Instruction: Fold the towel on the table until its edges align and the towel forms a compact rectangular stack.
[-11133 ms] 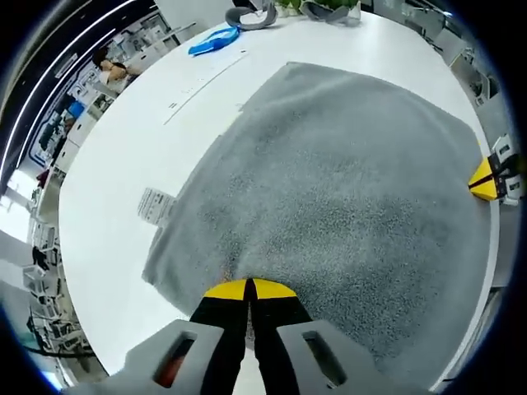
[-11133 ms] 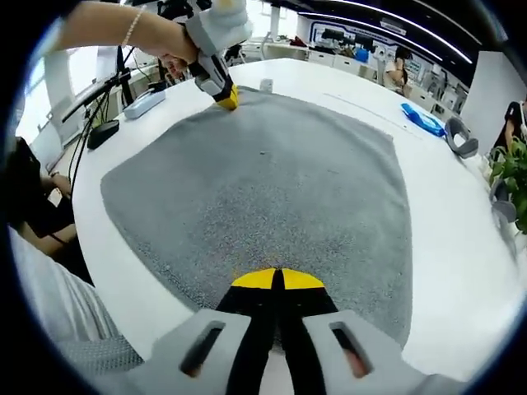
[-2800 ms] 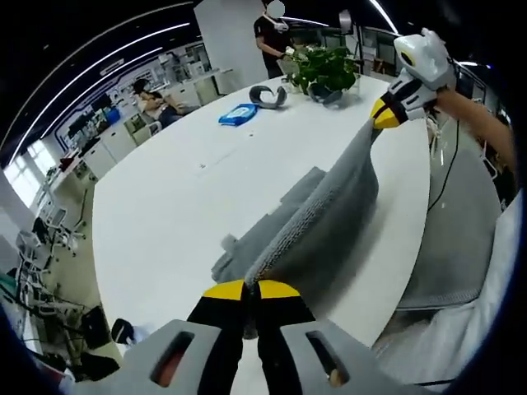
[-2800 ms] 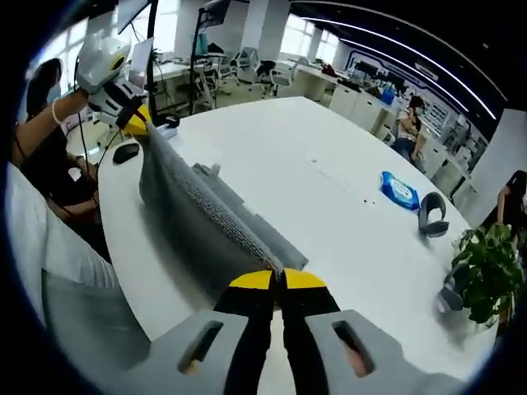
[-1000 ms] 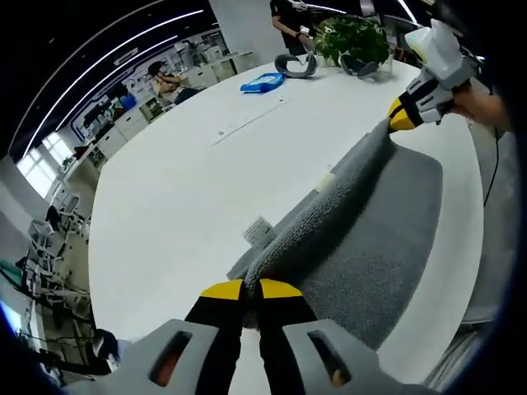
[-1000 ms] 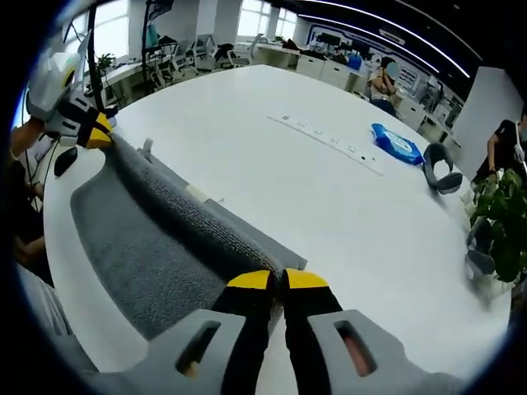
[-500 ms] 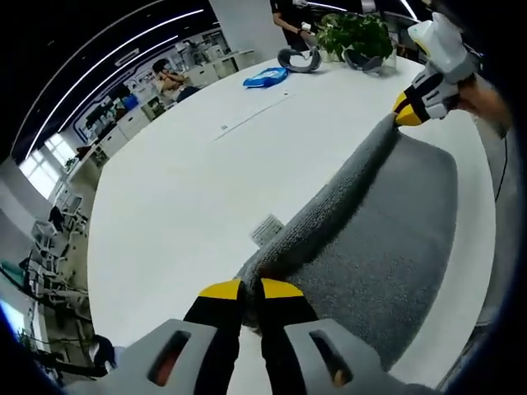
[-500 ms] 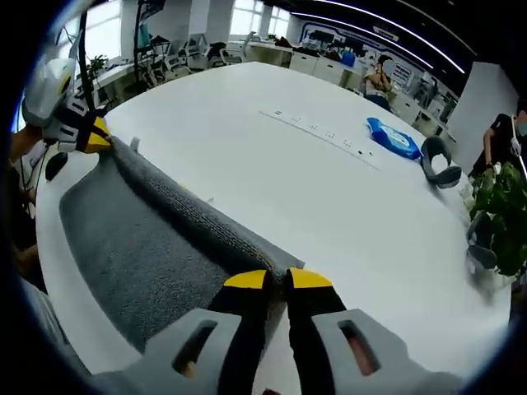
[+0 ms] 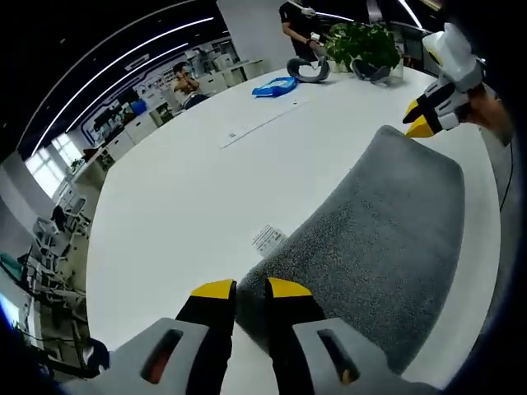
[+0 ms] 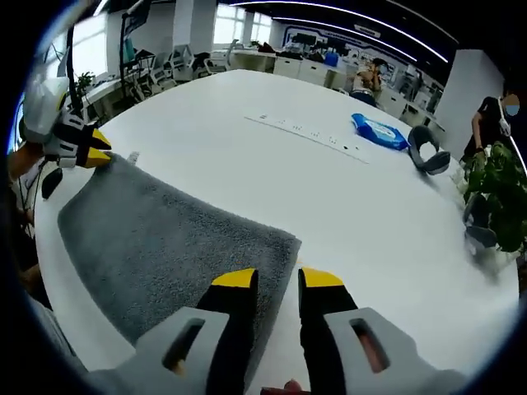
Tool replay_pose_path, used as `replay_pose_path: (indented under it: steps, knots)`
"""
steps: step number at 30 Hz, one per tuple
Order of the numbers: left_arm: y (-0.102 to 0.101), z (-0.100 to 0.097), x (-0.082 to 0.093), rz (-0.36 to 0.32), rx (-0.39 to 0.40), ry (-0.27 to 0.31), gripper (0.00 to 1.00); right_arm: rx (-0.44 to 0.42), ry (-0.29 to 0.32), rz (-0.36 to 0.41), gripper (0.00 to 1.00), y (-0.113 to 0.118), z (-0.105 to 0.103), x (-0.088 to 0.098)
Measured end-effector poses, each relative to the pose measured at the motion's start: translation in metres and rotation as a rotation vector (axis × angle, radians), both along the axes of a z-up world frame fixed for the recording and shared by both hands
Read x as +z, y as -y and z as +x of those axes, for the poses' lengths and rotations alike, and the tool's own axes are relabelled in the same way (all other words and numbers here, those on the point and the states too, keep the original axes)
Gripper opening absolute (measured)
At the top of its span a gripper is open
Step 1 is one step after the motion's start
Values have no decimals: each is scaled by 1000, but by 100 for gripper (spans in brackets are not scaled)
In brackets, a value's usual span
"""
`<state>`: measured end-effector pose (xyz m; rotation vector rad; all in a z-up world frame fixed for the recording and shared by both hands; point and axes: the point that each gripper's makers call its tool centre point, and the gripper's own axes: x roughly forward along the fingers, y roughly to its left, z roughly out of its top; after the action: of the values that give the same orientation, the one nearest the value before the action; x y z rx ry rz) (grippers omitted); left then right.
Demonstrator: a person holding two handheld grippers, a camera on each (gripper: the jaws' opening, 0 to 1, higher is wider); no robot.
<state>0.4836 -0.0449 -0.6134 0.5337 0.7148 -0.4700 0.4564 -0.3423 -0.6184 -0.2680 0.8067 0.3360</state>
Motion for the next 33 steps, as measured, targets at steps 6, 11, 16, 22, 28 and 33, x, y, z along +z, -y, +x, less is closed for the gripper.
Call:
replay_pose_path:
  steps: [6, 11, 16, 22, 28, 33]
  knots:
    - [15, -8, -7, -12, -94, -39, 13, -18, -43, 23, 14, -3, -32, -9]
    - [20, -14, -17, -1, -120, -81, 13, -42, -70, 70, 10, -11, -57, -12]
    - [18, -19, -30, 15, -127, -129, 10, -69, -109, 82, 1, -14, -80, -20]
    - [21, -23, -38, 19, -133, -155, 6, -77, -158, 74, 0, -14, -87, -33]
    - [20, -23, -41, -17, -103, -180, 5, -50, -184, 27, 0, -15, -86, -42]
    - [22, -24, -42, -24, -133, -196, 4, -23, -214, -8, 0, -15, -85, -43]
